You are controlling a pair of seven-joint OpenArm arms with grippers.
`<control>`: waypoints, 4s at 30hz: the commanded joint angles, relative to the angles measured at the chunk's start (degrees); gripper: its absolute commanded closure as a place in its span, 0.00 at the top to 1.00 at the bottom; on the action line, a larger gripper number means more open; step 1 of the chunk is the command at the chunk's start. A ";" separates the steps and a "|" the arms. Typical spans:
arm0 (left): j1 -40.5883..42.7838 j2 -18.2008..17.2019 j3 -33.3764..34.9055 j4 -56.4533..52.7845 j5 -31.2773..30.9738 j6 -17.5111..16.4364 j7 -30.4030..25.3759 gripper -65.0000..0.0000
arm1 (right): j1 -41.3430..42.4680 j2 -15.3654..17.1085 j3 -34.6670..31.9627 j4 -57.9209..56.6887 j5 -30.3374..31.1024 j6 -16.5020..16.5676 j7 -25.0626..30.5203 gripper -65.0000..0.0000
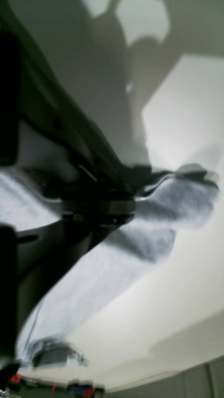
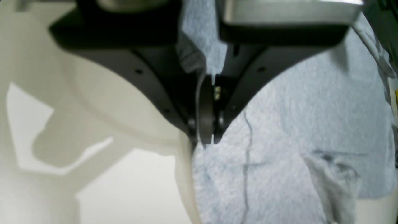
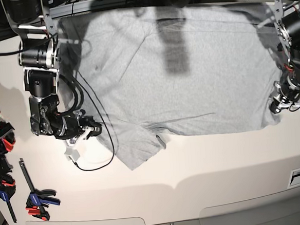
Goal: Fold the T-shirt properly
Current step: 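Lift both grasped edges and fold them over toward the collar side, then lower the folded edge onto the shirt and open the right gripper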
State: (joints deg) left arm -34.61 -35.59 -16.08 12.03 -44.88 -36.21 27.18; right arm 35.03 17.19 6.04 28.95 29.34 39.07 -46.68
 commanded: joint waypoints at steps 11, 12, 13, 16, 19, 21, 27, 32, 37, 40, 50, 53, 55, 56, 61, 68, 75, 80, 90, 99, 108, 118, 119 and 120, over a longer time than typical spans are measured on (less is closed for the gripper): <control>-1.55 -7.13 -0.04 5.01 -8.92 -3.79 10.54 0.00 | -4.52 3.28 4.63 17.94 18.58 0.93 -19.69 0.00; -1.42 -7.21 -0.04 5.01 -9.99 -3.79 12.17 0.00 | -5.62 3.28 5.49 20.00 20.79 0.93 -21.81 0.00; -1.38 -7.30 -0.04 5.01 -11.26 -3.79 13.79 0.00 | -6.80 3.26 6.34 22.32 22.86 0.93 -23.61 0.00; -0.68 -7.45 -0.04 5.14 -15.69 -3.79 17.97 0.00 | -10.97 3.26 8.57 30.42 28.24 0.93 -27.82 0.00; 1.86 -7.48 -0.04 7.30 -20.11 -3.79 21.00 0.00 | -15.58 3.30 10.36 39.10 29.20 0.93 -29.05 0.00; 4.63 -7.50 -0.04 9.99 -21.29 -3.79 21.66 0.00 | -18.84 3.28 11.37 43.34 29.22 0.93 -29.00 0.00; 15.26 -8.90 -0.07 22.91 -23.19 -3.79 21.62 0.00 | -28.50 3.28 12.00 51.95 29.64 0.93 -28.72 0.00; 20.98 -10.05 -0.07 32.24 -22.58 -3.79 21.66 0.00 | -36.09 3.28 12.02 59.04 29.59 0.93 -28.52 0.00; 23.54 -10.14 -0.07 34.29 -22.05 -3.79 21.68 0.00 | -41.83 3.28 12.63 63.84 29.20 0.93 -28.17 0.00; 24.48 -10.16 -0.07 34.38 -22.05 -3.79 21.68 0.00 | -44.48 3.28 14.88 66.55 29.24 0.93 -28.13 0.00; 25.24 -10.01 -7.50 34.73 -22.91 -3.79 25.05 0.00 | -52.33 3.26 22.93 71.56 29.86 0.93 -27.06 0.00; 26.73 -9.99 -8.00 34.73 -25.20 -3.79 26.23 0.00 | -52.33 2.32 22.91 71.56 29.81 0.93 -27.04 0.00; 28.35 -9.99 -8.00 34.75 -25.77 -3.79 26.25 0.00 | -52.33 1.40 22.82 71.56 29.79 0.93 -26.64 0.00; 29.18 -9.99 -8.00 34.77 -25.77 -3.79 26.23 0.00 | -52.33 0.83 22.82 71.56 29.79 0.93 -26.67 0.00; 33.20 -9.97 -8.00 34.77 -25.77 -3.79 25.27 0.00 | -52.35 -2.86 22.82 71.56 29.35 0.93 -26.84 0.00; 34.60 -9.53 -8.00 34.77 -26.10 -3.79 25.31 0.12 | -52.19 -5.62 22.82 71.56 25.18 0.93 -26.08 0.00; 34.60 -9.84 -8.00 34.84 -30.27 -3.79 25.55 0.23 | -52.17 -5.60 22.82 71.56 24.65 0.93 -23.91 0.26; 34.60 -10.49 -10.97 35.39 -36.96 -3.79 29.68 0.23 | -52.15 -5.03 22.82 71.93 27.71 0.93 -23.85 0.26; 34.60 -10.49 -22.77 38.10 -40.12 -3.79 35.65 0.23 | -45.44 -5.31 22.91 73.90 27.63 0.93 -22.56 0.25; 34.64 -10.47 -25.09 38.32 -40.12 -3.79 37.97 0.23 | -40.13 -5.31 22.86 68.35 12.44 0.93 -13.64 0.25; 34.67 -9.84 -25.09 38.32 -40.12 -3.79 38.45 0.23 | -32.17 -5.29 22.86 51.58 11.61 0.93 -12.39 0.25; 34.77 -7.39 -25.09 38.32 -40.12 -3.79 38.84 0.23 | -27.39 -5.31 22.82 41.70 3.63 -5.09 -9.73 0.25; 34.77 -7.28 -25.09 38.32 -40.12 -3.79 38.84 0.23 | -27.43 -5.38 22.82 41.22 3.61 -5.07 -9.94 0.25; 34.77 -7.26 -25.09 38.32 -40.12 -3.79 38.84 0.23 | -27.43 -5.49 22.82 40.68 3.61 -5.09 -10.38 0.25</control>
State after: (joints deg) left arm 0.62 -40.97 -40.62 49.39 -83.40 -39.46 66.48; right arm 6.70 11.25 28.67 69.04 33.10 34.22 -56.77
